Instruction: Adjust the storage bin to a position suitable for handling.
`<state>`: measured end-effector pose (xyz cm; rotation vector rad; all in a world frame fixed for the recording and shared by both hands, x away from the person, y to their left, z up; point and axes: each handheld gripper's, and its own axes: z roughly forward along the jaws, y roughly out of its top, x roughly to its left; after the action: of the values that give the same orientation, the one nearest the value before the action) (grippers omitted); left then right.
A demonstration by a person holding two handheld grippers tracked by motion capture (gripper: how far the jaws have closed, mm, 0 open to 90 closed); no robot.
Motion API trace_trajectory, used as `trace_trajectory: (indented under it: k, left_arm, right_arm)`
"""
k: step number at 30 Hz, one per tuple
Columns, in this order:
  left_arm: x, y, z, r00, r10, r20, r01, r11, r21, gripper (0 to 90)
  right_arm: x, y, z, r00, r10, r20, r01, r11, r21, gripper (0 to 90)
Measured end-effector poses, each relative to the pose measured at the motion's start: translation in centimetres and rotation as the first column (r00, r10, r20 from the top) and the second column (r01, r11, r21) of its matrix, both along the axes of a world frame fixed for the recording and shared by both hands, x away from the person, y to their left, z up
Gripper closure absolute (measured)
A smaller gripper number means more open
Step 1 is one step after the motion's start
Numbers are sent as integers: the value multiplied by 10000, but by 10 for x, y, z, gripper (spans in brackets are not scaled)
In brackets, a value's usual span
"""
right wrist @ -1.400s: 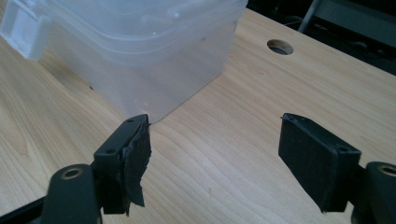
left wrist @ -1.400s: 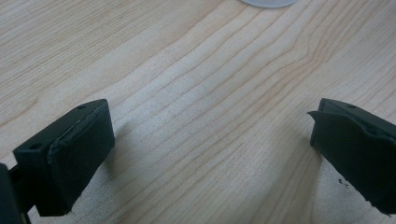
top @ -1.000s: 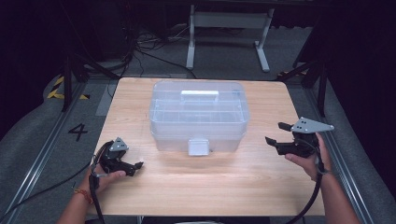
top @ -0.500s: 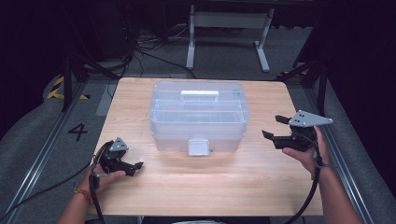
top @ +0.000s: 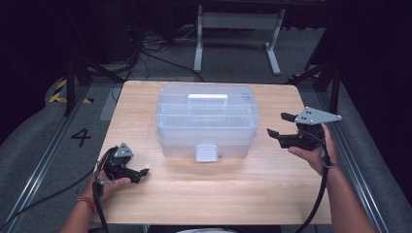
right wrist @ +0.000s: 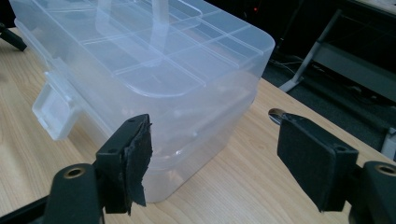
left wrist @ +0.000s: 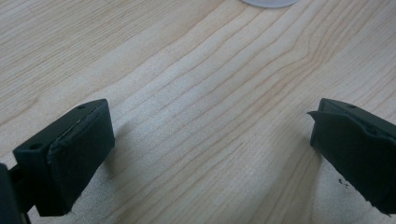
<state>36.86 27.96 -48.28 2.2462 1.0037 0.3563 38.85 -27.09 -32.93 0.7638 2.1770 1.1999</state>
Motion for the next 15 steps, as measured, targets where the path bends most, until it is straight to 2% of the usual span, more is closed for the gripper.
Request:
trace_trajectory:
  k: [15]
  left_arm:
    - [0,0,0,10000,-1,-2,1,10000,-4,3]
  right_arm:
    - [20,20,10,9999,170,15,-170,9997,158,276]
